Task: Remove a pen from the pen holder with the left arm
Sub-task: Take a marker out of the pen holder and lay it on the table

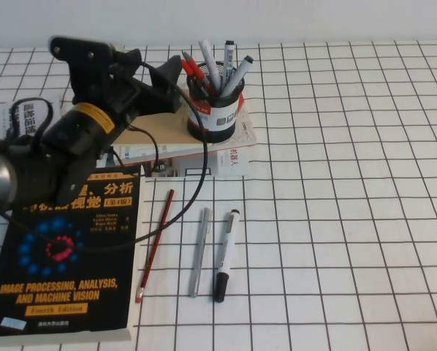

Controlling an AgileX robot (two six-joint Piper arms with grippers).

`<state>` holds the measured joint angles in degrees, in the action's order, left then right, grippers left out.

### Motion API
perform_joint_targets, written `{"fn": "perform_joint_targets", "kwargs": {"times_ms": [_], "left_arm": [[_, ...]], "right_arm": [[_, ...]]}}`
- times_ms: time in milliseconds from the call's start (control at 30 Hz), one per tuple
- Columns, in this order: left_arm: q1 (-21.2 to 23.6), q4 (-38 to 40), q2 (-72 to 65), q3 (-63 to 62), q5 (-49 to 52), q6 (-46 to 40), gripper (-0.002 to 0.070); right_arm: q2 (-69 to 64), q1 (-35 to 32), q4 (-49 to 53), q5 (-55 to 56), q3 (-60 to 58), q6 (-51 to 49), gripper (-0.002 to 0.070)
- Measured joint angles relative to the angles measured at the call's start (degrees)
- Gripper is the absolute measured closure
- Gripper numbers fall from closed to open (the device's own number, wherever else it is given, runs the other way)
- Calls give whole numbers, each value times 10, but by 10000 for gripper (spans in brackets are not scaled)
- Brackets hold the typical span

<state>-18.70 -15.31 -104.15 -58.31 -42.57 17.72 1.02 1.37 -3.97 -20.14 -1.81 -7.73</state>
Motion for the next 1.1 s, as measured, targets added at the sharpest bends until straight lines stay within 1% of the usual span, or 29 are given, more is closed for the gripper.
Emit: {"fn": "perform_joint_targets", "kwargs": {"times_ms": [67, 233, 567, 667, 733, 900, 1000, 1100], "left_arm": [[0, -17, -30, -26, -6, 26, 176], [-4, -36, -88, -74, -20, 59, 176], [-9, -39, -166, -148, -24, 97, 183], [-11, -39, -171, -152, -25, 100, 241], [-11, -39, -175, -152, -25, 102, 298], [-11, -37, -175, -153, -32, 102, 467], [-11, -37, -175, -153, -39, 102, 524], [-11, -37, -175, -153, -44, 102, 550]], "right_arm": [[0, 0, 0, 0, 0, 0, 692], [0, 0, 0, 0, 0, 0, 692], [0, 0, 0, 0, 0, 0, 692], [0, 0, 0, 0, 0, 0, 692], [0, 0, 0, 0, 0, 0, 692], [0, 0, 0, 0, 0, 0, 692], [0, 0, 0, 0, 0, 0, 692], [0, 0, 0, 0, 0, 0, 692]]}}
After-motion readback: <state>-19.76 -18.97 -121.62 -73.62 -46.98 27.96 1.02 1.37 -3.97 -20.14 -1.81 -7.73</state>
